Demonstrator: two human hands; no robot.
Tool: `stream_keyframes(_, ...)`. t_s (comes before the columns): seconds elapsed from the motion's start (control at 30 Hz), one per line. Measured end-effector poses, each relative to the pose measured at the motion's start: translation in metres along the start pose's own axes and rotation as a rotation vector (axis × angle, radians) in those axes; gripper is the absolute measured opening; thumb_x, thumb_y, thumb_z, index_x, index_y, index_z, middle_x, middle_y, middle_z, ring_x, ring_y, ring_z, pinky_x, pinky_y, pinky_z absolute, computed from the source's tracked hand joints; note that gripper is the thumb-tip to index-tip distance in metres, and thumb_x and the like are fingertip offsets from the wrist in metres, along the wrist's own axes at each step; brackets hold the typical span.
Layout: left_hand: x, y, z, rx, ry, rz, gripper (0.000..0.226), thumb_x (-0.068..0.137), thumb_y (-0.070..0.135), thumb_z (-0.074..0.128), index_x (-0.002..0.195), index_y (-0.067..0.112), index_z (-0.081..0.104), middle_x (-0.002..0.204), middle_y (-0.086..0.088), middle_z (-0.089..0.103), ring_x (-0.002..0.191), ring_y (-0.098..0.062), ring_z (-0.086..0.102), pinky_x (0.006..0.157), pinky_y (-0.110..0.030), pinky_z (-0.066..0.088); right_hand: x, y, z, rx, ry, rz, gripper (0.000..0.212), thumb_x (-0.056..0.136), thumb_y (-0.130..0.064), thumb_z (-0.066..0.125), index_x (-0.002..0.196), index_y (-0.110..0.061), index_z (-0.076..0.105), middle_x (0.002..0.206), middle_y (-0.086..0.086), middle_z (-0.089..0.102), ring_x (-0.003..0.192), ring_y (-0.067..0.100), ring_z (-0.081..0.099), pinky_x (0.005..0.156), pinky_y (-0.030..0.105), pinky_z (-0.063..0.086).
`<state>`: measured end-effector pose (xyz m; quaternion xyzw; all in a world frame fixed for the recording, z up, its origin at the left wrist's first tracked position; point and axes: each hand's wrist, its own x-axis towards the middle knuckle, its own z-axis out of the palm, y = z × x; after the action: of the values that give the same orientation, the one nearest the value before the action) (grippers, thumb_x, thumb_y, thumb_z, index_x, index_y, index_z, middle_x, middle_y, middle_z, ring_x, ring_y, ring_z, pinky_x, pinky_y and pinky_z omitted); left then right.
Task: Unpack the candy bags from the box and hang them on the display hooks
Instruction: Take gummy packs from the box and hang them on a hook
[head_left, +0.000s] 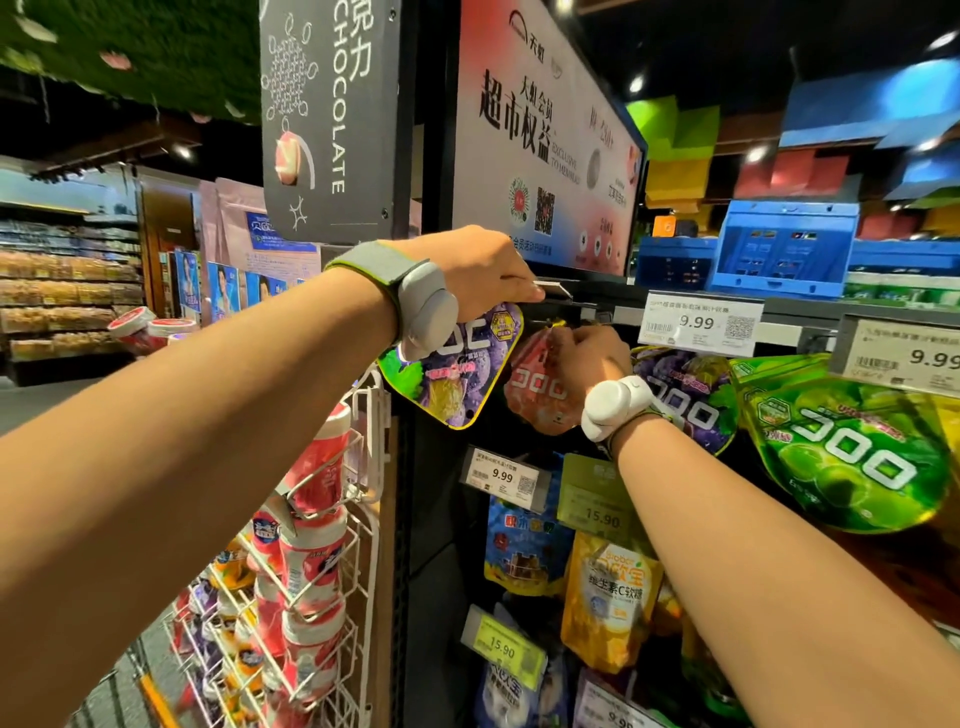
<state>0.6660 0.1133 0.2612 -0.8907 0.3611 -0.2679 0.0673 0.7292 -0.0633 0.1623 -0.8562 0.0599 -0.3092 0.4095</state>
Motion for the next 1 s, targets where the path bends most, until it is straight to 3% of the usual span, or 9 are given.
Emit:
stream_keyframes(0.1,-0.001,-0.001,0.002,0.007,-0.002,0.008,0.035,0.102,0.029,0.044,0.126,0.016,0.066,0.111,-0.005,0.070,0.090,-0.027,0.064,0.083,-0.034,0.052,-0.008,0.002,0.001,0.004,-0.002,-0.020,0.043,0.098,-0.044,0.051,0.115,-0.008,0.067,0.115,0.015,0.069,0.100,0.033,0.065,0.083,0.036,0.050)
stream_keyframes(0.23,-0.005,0.003,0.001,0.016,0.001,0.001,0.034,0.102,0.028,0.044,0.125,0.015,0.066,0.111,-0.006,0.070,0.090,-0.029,0.064,0.084,-0.038,0.053,-0.023,0.005,-0.007,-0.040,-0.067,-0.142,0.033,0.099,-0.023,0.055,0.119,0.002,0.061,0.122,0.022,0.061,0.114,0.039,0.057,0.096,0.043,0.047)
stream_keyframes(0.4,-0.014,0.011,0.003,-0.063,0.035,-0.068,0.033,0.103,0.030,0.045,0.129,0.019,0.063,0.118,-0.005,0.068,0.102,-0.029,0.065,0.087,-0.034,0.051,-0.031,0.014,-0.026,-0.088,-0.137,-0.084,0.033,0.090,-0.032,0.071,0.105,-0.004,0.064,0.110,0.015,0.068,0.102,0.033,0.064,0.080,0.033,0.049)
stream_keyframes(0.53,-0.023,0.020,0.011,-0.050,0.027,-0.161,0.049,0.102,0.044,0.034,0.146,0.024,0.042,0.137,-0.006,0.057,0.117,-0.034,0.058,0.094,-0.042,0.049,-0.055,0.019,-0.047,-0.076,-0.097,-0.088,0.029,0.089,-0.034,0.070,0.104,-0.011,0.058,0.102,0.006,0.057,0.097,0.028,0.056,0.079,0.032,0.042)
stream_keyframes(0.6,-0.029,0.030,0.015,-0.075,0.032,-0.252,0.056,0.099,0.054,0.030,0.150,0.034,0.028,0.136,-0.010,0.056,0.115,-0.038,0.058,0.089,-0.044,0.050,-0.070,0.021,-0.057,-0.043,-0.070,-0.173,0.021,0.091,-0.031,0.068,0.098,-0.013,0.061,0.092,0.002,0.057,0.089,0.025,0.054,0.077,0.032,0.042)
stream_keyframes(0.7,-0.035,0.042,0.030,-0.194,0.119,-0.384,0.057,0.099,0.053,0.036,0.151,0.040,0.017,0.126,-0.018,0.060,0.103,-0.040,0.060,0.084,-0.045,0.051,-0.091,0.022,-0.065,0.103,-0.098,-0.224,0.010,0.089,-0.028,0.070,0.088,-0.019,0.067,0.084,-0.001,0.067,0.084,0.025,0.067,0.081,0.043,0.055)
stream_keyframes(0.77,-0.038,0.047,0.037,-0.282,0.197,-0.409,0.059,0.100,0.053,0.035,0.152,0.035,0.015,0.120,-0.021,0.062,0.098,-0.039,0.061,0.085,-0.048,0.052,-0.103,0.020,-0.069,0.156,-0.167,-0.244,0.011,0.090,-0.028,0.069,0.090,-0.018,0.070,0.086,0.000,0.072,0.079,0.024,0.071,0.072,0.040,0.057)
stream_keyframes(0.87,-0.043,0.059,0.040,-0.354,0.286,-0.418,0.059,0.100,0.048,0.038,0.153,0.028,0.019,0.118,-0.022,0.064,0.099,-0.040,0.062,0.085,-0.048,0.052,-0.123,0.019,-0.084,0.294,-0.285,-0.196,0.023,0.091,-0.029,0.070,0.103,-0.010,0.067,0.093,0.007,0.074,0.077,0.020,0.072,0.056,0.023,0.050)
stream_keyframes(1.0,-0.050,0.075,0.045,-0.423,0.379,-0.468,0.055,0.098,0.058,0.033,0.148,0.034,0.030,0.120,-0.017,0.064,0.100,-0.035,0.063,0.086,-0.048,0.053,-0.136,0.031,-0.095,0.499,-0.432,-0.034,0.030,0.085,-0.020,0.077,0.108,-0.006,0.064,0.090,0.010,0.073,0.076,0.019,0.070,0.064,0.031,0.052)
